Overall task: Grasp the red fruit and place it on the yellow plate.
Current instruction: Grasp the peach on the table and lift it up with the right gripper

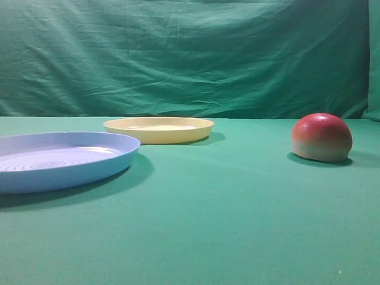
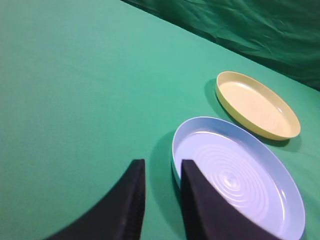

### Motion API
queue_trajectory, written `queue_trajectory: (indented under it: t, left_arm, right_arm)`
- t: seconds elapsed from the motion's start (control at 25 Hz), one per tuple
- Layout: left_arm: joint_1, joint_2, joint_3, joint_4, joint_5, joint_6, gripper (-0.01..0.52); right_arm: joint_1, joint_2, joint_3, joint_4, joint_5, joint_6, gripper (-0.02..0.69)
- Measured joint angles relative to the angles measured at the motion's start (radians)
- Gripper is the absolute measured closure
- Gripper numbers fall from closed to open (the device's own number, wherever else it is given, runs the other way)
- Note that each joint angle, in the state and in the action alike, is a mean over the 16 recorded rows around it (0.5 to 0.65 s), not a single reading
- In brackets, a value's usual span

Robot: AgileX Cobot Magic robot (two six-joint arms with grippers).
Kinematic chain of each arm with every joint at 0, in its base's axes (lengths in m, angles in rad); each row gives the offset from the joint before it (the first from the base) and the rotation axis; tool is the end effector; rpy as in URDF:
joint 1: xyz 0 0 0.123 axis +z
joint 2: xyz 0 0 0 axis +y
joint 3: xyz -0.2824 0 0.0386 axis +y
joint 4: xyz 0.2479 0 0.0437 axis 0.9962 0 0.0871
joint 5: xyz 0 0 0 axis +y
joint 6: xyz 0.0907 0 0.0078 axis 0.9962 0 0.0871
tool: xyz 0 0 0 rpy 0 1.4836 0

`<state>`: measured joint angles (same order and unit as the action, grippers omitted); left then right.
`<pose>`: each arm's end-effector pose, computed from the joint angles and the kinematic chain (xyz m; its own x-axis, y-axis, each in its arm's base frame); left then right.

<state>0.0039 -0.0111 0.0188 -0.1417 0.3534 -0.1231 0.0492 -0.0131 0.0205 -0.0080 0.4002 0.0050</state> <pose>0.0530 -0.0043 0.1758 -0.2696 -0.2541 -0.9288 -0.0259 0.9661 -0.2568 0.0516 0.0023 0.1710 -0.3144 -0.0179 -0.9491 -0.0470 0.9989 -0.0032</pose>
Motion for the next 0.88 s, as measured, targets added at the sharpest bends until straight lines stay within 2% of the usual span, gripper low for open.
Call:
queue_trajectory:
  t: [0.88]
  left_arm:
    - [0.0,0.0,0.0,0.0,0.0,0.0,0.357]
  right_arm:
    - [0.0,0.0,0.002,-0.033,-0.028,-0.012,0.665]
